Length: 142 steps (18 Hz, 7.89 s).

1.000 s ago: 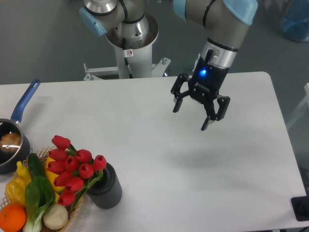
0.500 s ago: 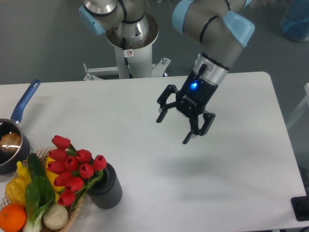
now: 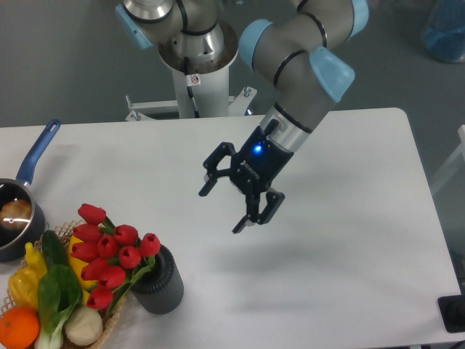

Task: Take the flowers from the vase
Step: 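Move the open gripper toward the red tulips in the black vase, then lower the open gripper around the tulip stems above the vase rim, then close the gripper on the tulip stems just below the blooms, then lift the gripped tulips upward, drawing the stems out of the vase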

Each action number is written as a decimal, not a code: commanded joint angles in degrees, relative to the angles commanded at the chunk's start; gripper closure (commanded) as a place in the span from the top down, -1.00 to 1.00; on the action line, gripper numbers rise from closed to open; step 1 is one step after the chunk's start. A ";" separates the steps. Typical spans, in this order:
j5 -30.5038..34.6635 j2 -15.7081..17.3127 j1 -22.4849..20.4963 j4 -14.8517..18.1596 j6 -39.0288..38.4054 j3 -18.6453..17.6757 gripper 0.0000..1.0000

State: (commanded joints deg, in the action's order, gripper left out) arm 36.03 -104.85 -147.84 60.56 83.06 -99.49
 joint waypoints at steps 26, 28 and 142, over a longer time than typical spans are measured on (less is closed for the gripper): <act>-3.34 -7.38 7.65 -3.86 -1.05 4.22 1.00; -3.34 -7.73 7.83 -4.22 -1.93 4.57 1.00; -18.98 -5.01 5.11 -4.92 -3.60 4.31 -0.42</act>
State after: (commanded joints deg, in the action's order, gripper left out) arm 17.06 -109.87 -142.73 55.63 79.46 -95.18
